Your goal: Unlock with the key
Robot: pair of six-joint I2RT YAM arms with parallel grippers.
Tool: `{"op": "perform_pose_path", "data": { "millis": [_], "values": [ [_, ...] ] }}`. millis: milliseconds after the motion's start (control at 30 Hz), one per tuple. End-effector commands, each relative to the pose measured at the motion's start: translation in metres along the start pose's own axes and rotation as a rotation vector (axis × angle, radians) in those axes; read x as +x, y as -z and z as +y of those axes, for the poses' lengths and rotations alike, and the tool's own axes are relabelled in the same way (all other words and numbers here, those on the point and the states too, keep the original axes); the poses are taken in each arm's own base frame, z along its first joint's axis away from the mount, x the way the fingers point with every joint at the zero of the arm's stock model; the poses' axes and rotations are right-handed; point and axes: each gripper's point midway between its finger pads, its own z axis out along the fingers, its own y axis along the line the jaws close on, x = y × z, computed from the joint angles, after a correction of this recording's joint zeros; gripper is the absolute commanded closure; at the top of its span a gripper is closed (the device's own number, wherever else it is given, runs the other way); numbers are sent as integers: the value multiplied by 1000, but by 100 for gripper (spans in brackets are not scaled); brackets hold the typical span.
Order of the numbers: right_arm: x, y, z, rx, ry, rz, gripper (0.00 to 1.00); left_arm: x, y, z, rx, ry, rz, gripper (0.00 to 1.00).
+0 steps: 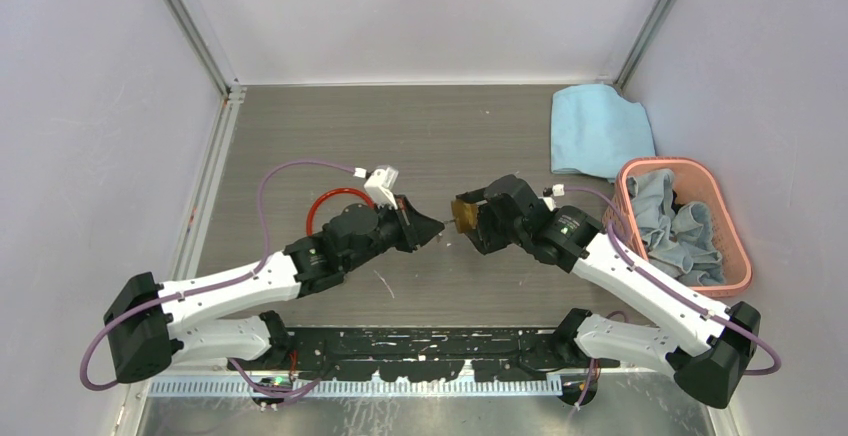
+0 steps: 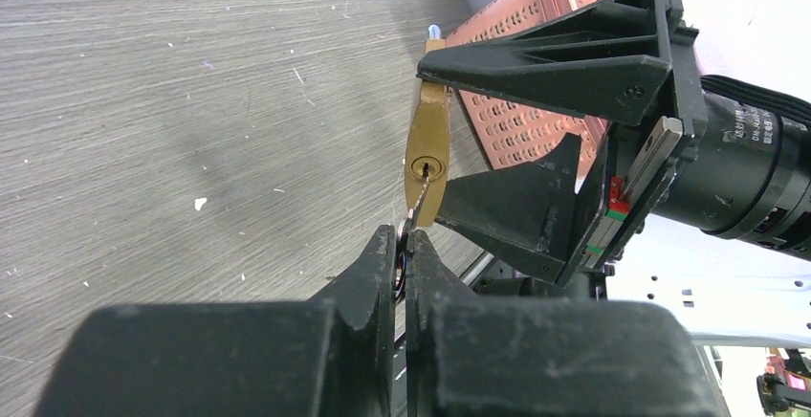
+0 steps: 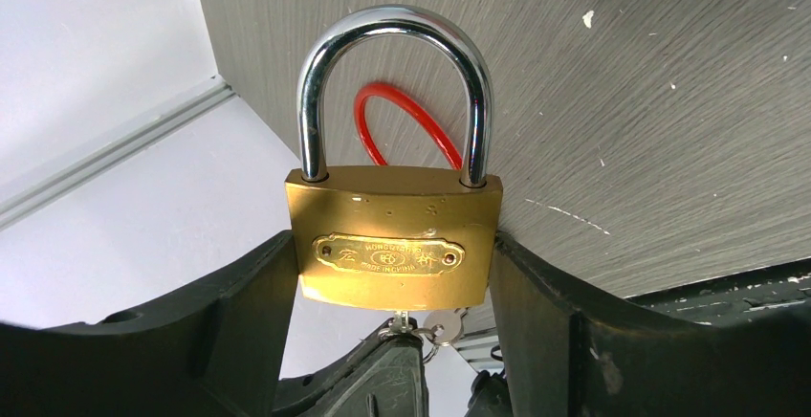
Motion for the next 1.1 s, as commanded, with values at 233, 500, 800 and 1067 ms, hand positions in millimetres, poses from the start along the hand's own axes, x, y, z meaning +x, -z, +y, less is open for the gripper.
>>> {"op": "perform_pose_path", "data": {
  "millis": [233,500,800,1067],
  "values": [
    [9,23,47,-186,-65,46,99,-31,-2,-28,62,26,-102,100],
    [12,20,45,-183,-55,56,99,-36,-1,-29,61,24,-117,100],
    [15,18,44,-181,-45,62,99,-37,-2,-31,65,23,-120,100],
    [14,16,39,-167,-45,54,99,-44,2,-30,53,-2,-142,100]
  ]
}}
